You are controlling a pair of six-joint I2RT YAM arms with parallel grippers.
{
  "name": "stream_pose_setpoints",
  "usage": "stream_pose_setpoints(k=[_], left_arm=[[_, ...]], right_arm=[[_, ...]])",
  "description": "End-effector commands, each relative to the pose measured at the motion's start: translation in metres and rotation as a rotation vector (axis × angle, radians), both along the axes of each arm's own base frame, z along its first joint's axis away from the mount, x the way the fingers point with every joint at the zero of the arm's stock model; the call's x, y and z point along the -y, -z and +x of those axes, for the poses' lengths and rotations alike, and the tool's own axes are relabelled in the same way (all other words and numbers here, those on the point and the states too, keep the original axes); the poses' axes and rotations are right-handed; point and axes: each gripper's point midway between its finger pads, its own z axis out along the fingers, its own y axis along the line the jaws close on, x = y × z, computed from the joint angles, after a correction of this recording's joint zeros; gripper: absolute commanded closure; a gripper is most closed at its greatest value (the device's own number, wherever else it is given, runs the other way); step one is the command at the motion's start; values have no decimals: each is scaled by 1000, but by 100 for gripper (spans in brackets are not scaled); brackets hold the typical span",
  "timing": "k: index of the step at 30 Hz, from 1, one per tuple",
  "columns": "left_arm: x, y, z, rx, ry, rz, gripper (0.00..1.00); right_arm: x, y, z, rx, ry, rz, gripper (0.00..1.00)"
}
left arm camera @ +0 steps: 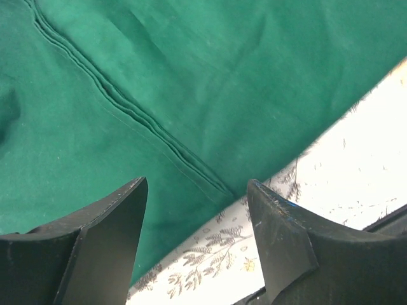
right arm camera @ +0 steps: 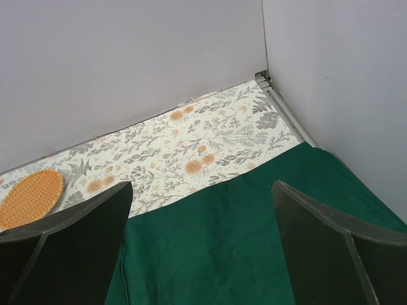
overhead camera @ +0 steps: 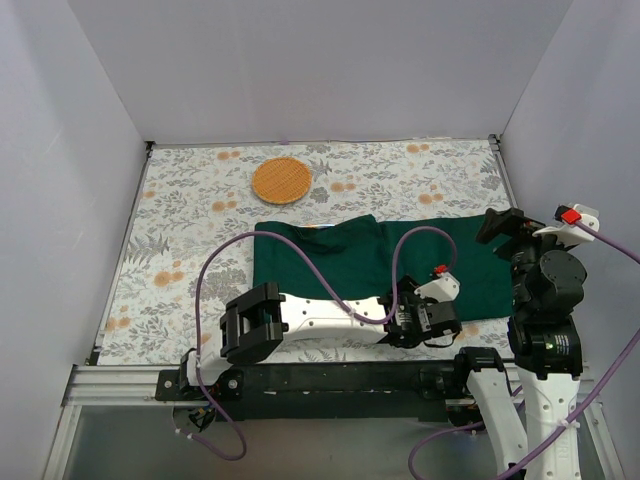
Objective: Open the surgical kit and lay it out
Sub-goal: Open the surgical kit at the center of the board.
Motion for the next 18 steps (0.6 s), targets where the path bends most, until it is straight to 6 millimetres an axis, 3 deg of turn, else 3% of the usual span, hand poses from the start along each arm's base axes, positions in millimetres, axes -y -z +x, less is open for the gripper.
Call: stream_pose_setpoints(k=[1,5,6,9,18], left_arm=[[1,-14,0,46,8,21,37],[-1,-9,1,52,-4,46,40],[-2,-9,2,54,-7,49,47],[-1,-11,2,54,-7,45,57],[4,-10,-1,41,7,39,67]], right_arm=[[3,-8,-1,39,15,-13,2],[2,-6,0,35,11,-12,2],[2,-7,0,37,9,-13,2],[2,-7,-1,39,9,-13,2],[2,-5,-1,37,11,-15,3]])
